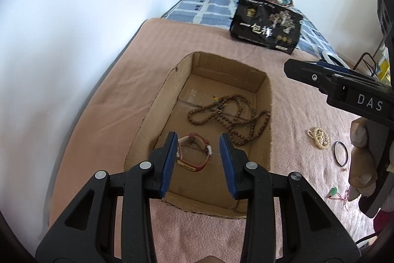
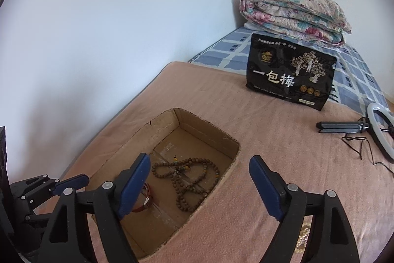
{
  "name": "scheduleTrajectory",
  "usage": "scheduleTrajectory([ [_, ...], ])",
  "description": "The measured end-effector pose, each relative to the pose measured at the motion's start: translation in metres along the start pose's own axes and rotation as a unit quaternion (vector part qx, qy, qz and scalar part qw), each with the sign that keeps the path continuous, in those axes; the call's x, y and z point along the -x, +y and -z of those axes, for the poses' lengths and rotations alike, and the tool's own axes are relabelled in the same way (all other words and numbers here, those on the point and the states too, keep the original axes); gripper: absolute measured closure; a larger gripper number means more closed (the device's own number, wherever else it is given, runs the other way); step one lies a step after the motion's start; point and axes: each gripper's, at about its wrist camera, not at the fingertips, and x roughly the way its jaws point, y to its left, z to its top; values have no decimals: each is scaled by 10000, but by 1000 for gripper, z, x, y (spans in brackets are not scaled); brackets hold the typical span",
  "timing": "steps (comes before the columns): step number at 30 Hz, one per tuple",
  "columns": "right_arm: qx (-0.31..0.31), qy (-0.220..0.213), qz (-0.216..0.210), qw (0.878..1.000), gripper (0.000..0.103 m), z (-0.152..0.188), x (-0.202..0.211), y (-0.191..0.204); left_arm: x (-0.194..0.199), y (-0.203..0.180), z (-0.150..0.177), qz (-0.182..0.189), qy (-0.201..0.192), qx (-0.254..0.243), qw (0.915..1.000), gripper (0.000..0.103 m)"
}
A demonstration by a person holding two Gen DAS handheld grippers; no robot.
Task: Organize jewelry
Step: 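Withdraw both grippers from the box toward the pearl necklace and blue bangle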
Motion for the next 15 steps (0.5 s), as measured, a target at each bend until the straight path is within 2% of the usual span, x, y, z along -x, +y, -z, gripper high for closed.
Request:
scheduleTrajectory([
  [5, -153, -113, 73, 9998, 12, 7, 21, -16, 14, -20, 1, 23, -222, -262, 9994, 68],
  [15, -473, -249, 488, 9974, 12, 28, 61, -57, 38, -65, 6, 187, -534, -703, 9959, 68],
])
